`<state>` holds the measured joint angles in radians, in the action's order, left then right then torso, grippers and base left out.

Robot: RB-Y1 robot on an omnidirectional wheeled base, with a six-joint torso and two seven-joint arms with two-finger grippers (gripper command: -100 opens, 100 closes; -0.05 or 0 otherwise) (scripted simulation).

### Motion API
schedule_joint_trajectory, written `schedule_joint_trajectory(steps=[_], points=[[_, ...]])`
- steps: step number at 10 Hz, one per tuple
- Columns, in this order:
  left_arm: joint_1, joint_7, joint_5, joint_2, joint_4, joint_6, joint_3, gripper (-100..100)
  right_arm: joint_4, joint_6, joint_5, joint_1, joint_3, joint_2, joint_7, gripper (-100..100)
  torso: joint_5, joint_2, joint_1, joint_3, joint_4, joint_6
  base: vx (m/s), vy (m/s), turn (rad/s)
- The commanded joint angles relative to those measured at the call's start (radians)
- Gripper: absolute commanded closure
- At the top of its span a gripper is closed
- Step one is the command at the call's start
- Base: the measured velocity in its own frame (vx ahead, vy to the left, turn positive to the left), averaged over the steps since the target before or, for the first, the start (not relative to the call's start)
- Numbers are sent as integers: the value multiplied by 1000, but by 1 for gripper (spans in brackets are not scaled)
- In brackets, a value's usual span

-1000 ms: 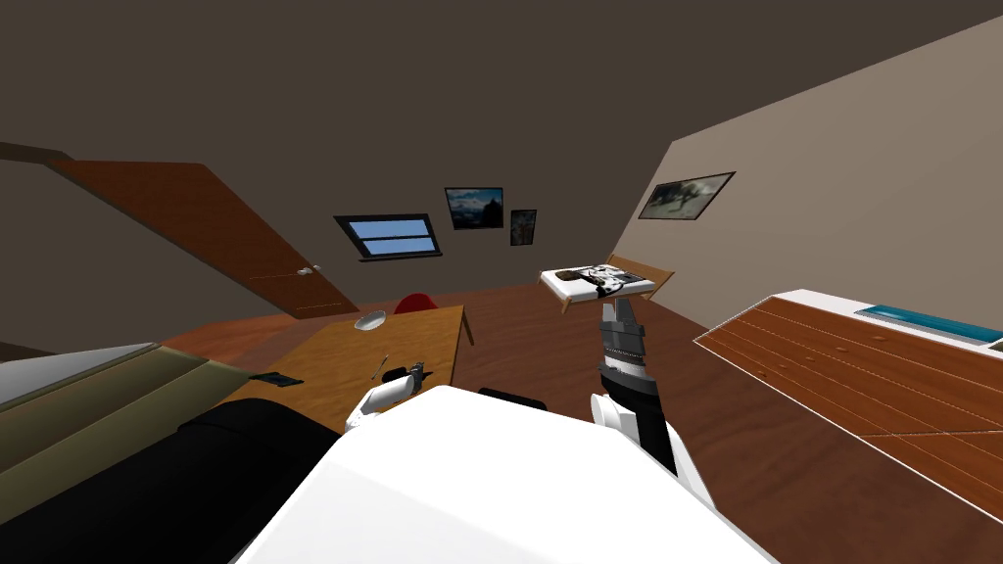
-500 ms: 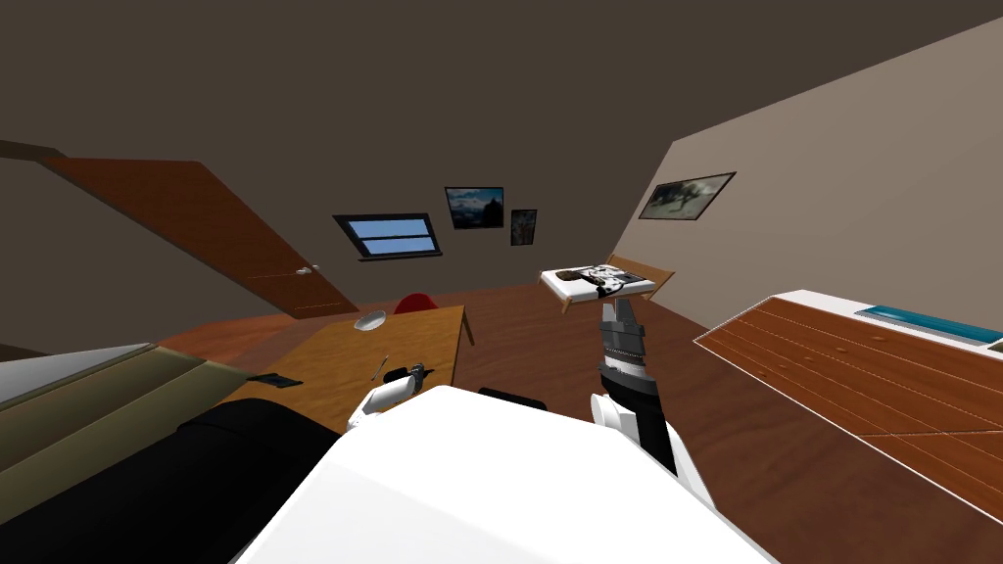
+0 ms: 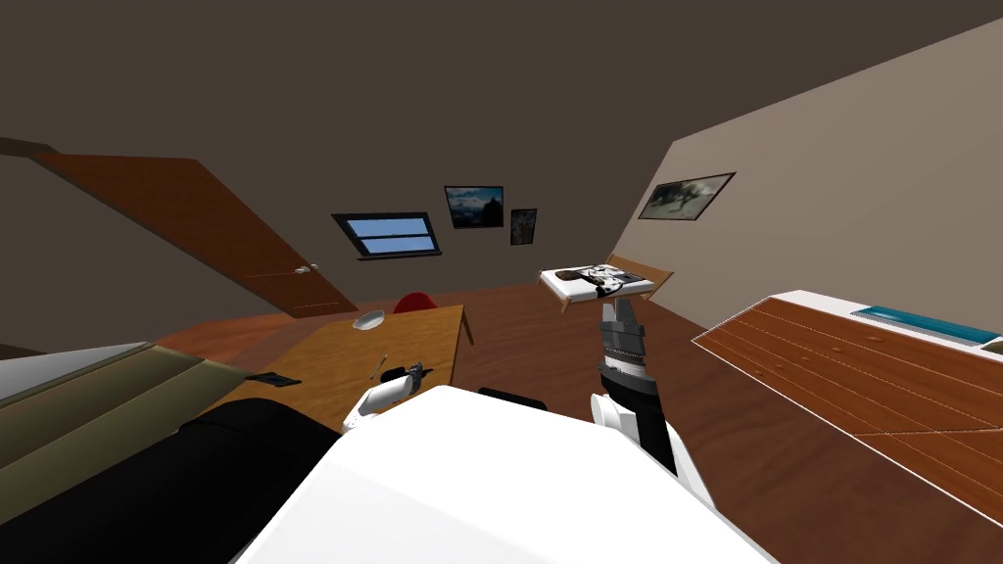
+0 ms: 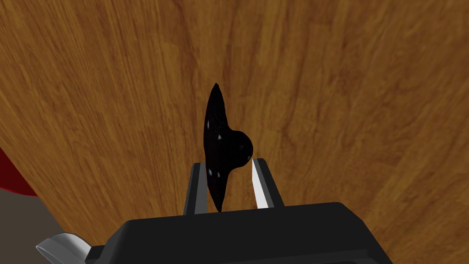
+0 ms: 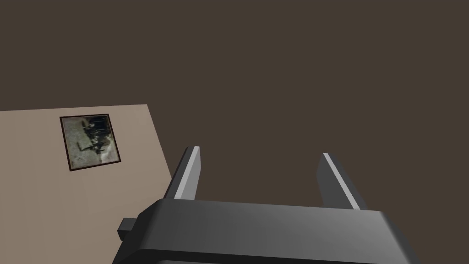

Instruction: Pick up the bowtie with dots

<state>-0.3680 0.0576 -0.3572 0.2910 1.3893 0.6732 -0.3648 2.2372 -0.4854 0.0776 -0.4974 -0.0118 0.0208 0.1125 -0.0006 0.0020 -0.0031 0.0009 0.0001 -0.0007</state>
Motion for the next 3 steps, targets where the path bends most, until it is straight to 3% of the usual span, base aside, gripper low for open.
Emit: schedule_joint_trajectory(steps=[1,2,3], points=[[-13,3,-12,7,29,25,-7,100,0,0,0,0,0,0,0,0,0,0,0,0,0,0,-26,-44,4],[-9,1,-5,2,20,16,-4,100,0,0,0,0,0,0,0,0,0,1,0,0,0,0,-12,-17,5],[-10,1,-5,2,23,19,-4,0,0,0,0,0,0,0,0,0,0,0,2,0,0,0,0,0,0]])
